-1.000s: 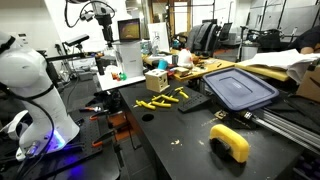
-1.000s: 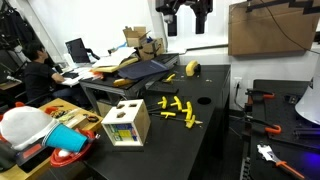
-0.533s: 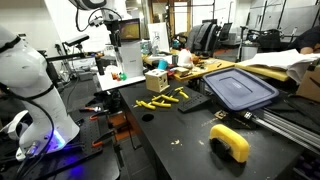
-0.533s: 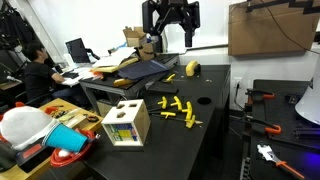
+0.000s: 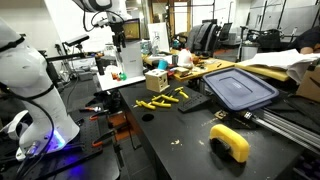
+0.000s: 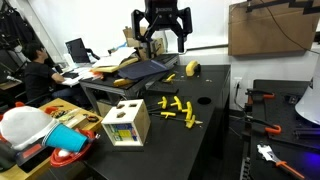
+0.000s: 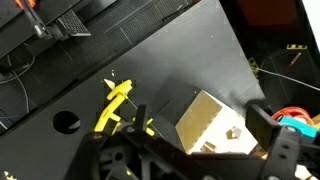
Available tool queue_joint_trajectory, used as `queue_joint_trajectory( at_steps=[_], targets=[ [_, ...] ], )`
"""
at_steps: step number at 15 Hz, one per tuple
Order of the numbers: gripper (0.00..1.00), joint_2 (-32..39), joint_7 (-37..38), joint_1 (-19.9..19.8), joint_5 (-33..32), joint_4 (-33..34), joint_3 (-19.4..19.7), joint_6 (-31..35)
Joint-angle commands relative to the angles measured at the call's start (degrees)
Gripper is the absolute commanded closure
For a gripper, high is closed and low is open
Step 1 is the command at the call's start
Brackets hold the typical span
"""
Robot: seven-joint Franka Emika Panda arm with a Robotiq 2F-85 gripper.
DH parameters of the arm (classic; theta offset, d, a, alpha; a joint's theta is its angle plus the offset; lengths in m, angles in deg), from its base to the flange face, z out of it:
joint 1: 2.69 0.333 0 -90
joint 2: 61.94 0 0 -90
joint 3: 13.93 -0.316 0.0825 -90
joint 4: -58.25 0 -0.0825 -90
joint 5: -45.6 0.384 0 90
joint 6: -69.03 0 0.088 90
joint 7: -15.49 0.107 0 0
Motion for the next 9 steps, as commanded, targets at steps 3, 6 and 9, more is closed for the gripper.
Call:
queue_joint_trajectory(
  at_steps=[3,6,9],
  targets=[
    [0.0,2.5,7.1,1.1,-2.1,1.8,0.4,1.4],
    [0.0,3.1,10.3,1.1,-2.8,1.6,0.4,2.1],
    [0.0,4.2,13.6,0.8,-4.1,1.1,0.6,3.7]
  ],
)
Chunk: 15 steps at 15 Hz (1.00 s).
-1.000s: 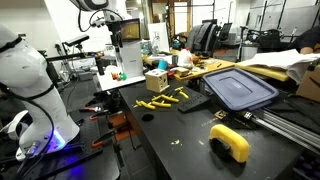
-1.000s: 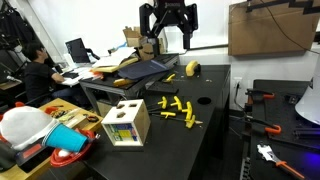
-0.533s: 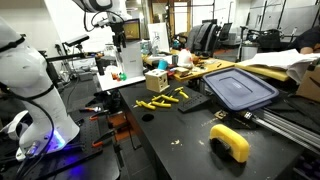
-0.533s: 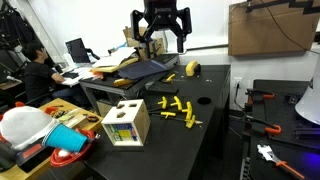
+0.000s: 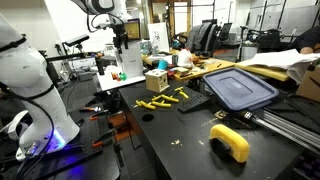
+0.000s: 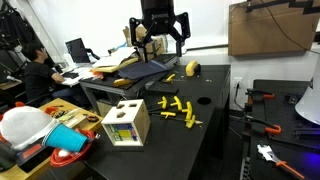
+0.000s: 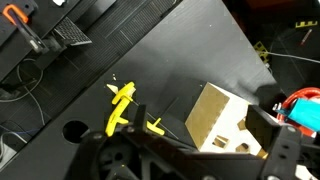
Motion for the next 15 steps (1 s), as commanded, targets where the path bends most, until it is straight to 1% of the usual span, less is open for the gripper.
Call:
queue_joint_trajectory(
  at_steps=[1,4,8,11,15],
  targets=[
    [0.0,2.2,5.5,0.2,-2.6,0.1,0.7,2.7],
    [0.0,4.9,9.2,-0.4,-5.8,-0.3,1.5,4.5],
    [0.0,9.5,12.1,-0.6,-9.2,0.2,3.8,5.6],
    [0.0,12.6,12.3,-0.3,-9.4,0.6,5.9,6.5],
    [0.0,16.1,11.3,0.1,-8.1,1.1,8.2,7.6]
  ],
)
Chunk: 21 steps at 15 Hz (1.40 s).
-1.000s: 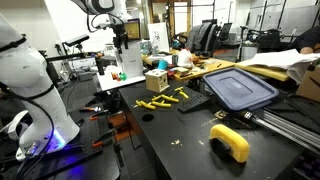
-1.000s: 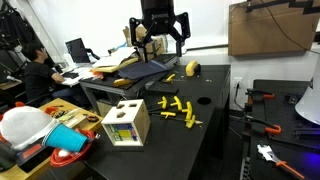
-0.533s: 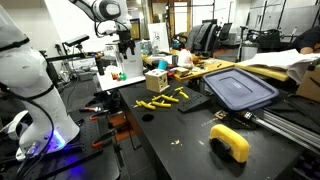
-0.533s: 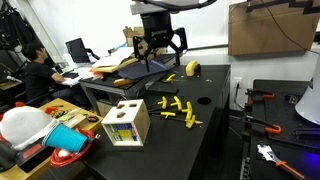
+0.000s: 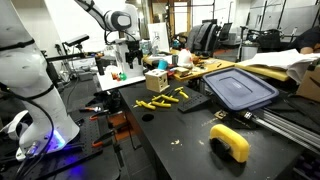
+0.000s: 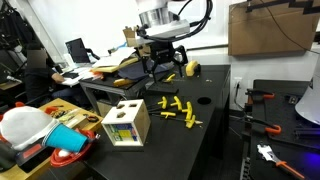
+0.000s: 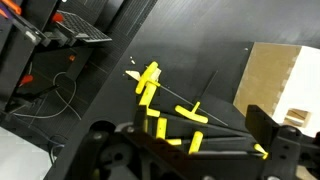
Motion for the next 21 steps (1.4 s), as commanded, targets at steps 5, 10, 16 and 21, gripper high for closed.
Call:
queue_joint_trajectory(
  at_steps=[5,10,16,21],
  targets=[
    [0.0,6.8,-0.1,1.3,2.7,0.7,3.1,4.8],
    [0.0,10.8,0.0,2.1,3.9,0.6,4.2,9.9],
    [0.0,14.9,0.4,2.5,2.5,0.6,6.5,15.3],
    [0.0,14.7,-0.4,3.0,1.8,0.3,7.4,14.5]
  ],
)
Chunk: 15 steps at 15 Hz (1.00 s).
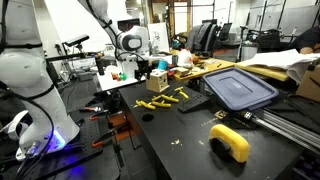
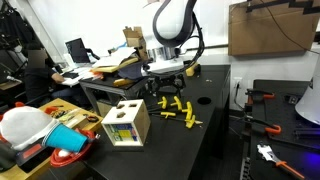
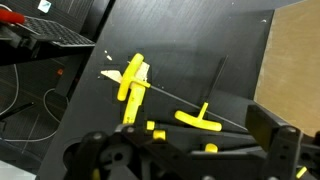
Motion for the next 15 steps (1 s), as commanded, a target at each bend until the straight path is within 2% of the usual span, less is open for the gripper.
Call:
queue_joint_trajectory(
  at_steps=[1,8,15],
  targets=[
    [0.0,-0.1,-0.3,1.1,0.4,0.1,1.0,-0.2],
    [0.0,2.2,1.3,2.5,-0.7,0.9,1.0,0.4],
    [0.0,7.8,4.4,3.0,0.4,3.8,4.1,3.7]
  ],
)
